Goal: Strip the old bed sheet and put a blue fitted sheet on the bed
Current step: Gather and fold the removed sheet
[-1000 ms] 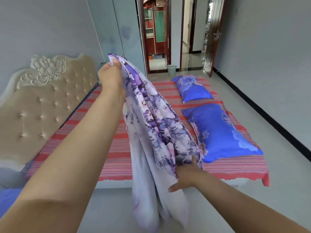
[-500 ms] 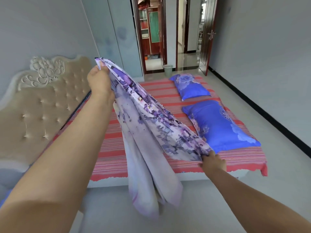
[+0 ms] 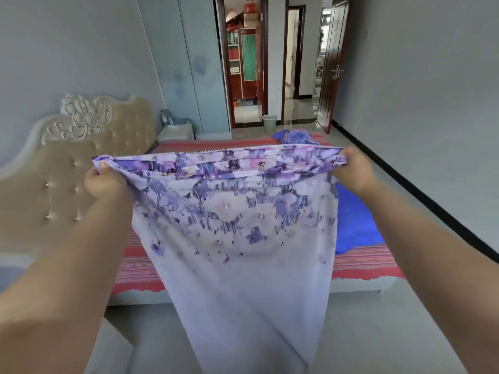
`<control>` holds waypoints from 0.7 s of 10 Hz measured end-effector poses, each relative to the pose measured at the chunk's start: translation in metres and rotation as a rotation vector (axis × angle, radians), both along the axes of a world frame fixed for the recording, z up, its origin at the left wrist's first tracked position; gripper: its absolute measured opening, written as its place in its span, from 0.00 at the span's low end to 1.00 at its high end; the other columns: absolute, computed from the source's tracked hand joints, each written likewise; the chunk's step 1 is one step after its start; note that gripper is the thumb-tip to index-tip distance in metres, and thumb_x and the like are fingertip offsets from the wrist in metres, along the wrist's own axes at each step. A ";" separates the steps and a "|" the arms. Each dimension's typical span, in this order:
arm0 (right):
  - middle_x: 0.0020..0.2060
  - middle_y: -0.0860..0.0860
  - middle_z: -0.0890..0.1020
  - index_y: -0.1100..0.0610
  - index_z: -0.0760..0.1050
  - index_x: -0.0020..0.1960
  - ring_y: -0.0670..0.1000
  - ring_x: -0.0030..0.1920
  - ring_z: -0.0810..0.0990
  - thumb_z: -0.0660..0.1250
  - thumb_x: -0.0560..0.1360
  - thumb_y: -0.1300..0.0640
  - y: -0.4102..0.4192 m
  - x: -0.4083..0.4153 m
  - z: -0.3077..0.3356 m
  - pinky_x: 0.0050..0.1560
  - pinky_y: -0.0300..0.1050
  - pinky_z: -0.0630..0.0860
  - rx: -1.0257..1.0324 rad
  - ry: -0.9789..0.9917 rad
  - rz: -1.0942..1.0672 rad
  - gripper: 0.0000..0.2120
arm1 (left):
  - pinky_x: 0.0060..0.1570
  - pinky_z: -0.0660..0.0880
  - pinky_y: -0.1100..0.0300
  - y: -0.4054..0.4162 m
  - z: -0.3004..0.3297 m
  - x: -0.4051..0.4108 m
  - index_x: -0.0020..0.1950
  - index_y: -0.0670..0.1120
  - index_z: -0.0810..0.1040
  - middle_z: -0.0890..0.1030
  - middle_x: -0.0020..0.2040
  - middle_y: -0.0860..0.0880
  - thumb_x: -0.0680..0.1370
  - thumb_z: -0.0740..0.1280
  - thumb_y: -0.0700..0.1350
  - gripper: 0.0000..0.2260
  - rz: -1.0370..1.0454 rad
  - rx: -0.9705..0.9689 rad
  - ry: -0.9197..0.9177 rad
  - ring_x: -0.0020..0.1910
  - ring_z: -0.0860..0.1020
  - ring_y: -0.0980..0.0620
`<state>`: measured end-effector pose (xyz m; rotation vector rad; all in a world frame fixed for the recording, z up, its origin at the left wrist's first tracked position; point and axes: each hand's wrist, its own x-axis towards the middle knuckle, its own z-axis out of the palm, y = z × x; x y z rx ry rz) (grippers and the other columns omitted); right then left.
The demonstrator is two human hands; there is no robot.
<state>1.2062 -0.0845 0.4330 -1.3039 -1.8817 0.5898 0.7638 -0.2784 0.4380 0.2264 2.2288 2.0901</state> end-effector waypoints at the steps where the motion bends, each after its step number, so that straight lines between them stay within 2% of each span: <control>1: 0.37 0.48 0.75 0.49 0.64 0.51 0.49 0.36 0.74 0.71 0.72 0.64 -0.007 0.002 0.000 0.39 0.44 0.72 -0.200 0.235 0.150 0.19 | 0.59 0.74 0.51 -0.006 0.000 -0.027 0.69 0.46 0.70 0.75 0.66 0.46 0.81 0.52 0.52 0.20 0.045 -0.037 -0.068 0.63 0.75 0.46; 2: 0.33 0.51 0.79 0.55 0.74 0.47 0.55 0.37 0.75 0.67 0.75 0.65 -0.011 0.003 -0.016 0.38 0.45 0.71 -0.359 0.539 0.086 0.06 | 0.67 0.63 0.52 -0.016 0.011 -0.020 0.73 0.41 0.65 0.68 0.72 0.40 0.83 0.50 0.50 0.22 0.052 -0.061 0.093 0.70 0.67 0.42; 3: 0.22 0.49 0.78 0.57 0.73 0.37 0.55 0.29 0.73 0.62 0.79 0.62 -0.014 -0.002 -0.033 0.33 0.45 0.66 -0.488 0.666 -0.005 0.12 | 0.68 0.50 0.59 -0.031 0.028 -0.002 0.76 0.39 0.58 0.60 0.76 0.40 0.84 0.49 0.47 0.22 0.028 -0.141 0.185 0.74 0.59 0.43; 4: 0.25 0.51 0.77 0.62 0.73 0.39 0.53 0.31 0.71 0.63 0.77 0.63 -0.015 -0.003 -0.046 0.35 0.42 0.66 -0.414 0.605 -0.105 0.08 | 0.67 0.61 0.56 -0.022 0.014 -0.023 0.72 0.36 0.65 0.68 0.71 0.38 0.84 0.50 0.47 0.21 -0.050 -0.104 0.102 0.70 0.67 0.41; 5: 0.30 0.56 0.71 0.64 0.75 0.46 0.51 0.29 0.67 0.57 0.72 0.63 -0.023 -0.007 -0.044 0.29 0.39 0.64 -0.349 0.554 -0.192 0.09 | 0.66 0.65 0.51 -0.025 0.005 -0.022 0.68 0.37 0.69 0.73 0.66 0.36 0.82 0.51 0.51 0.22 -0.077 -0.087 0.106 0.65 0.70 0.38; 6: 0.25 0.53 0.73 0.59 0.74 0.42 0.53 0.24 0.70 0.60 0.72 0.56 -0.034 -0.007 -0.032 0.22 0.34 0.65 -0.423 0.583 -0.111 0.08 | 0.66 0.66 0.47 -0.027 0.010 -0.021 0.68 0.38 0.69 0.72 0.67 0.36 0.82 0.52 0.52 0.23 -0.170 -0.142 0.080 0.65 0.71 0.37; 7: 0.54 0.50 0.82 0.58 0.75 0.60 0.54 0.55 0.80 0.72 0.68 0.39 -0.043 0.001 -0.021 0.56 0.47 0.76 -0.550 0.291 0.292 0.30 | 0.55 0.70 0.54 -0.031 0.017 -0.030 0.71 0.38 0.66 0.72 0.67 0.38 0.83 0.51 0.50 0.22 -0.229 -0.161 0.018 0.65 0.72 0.39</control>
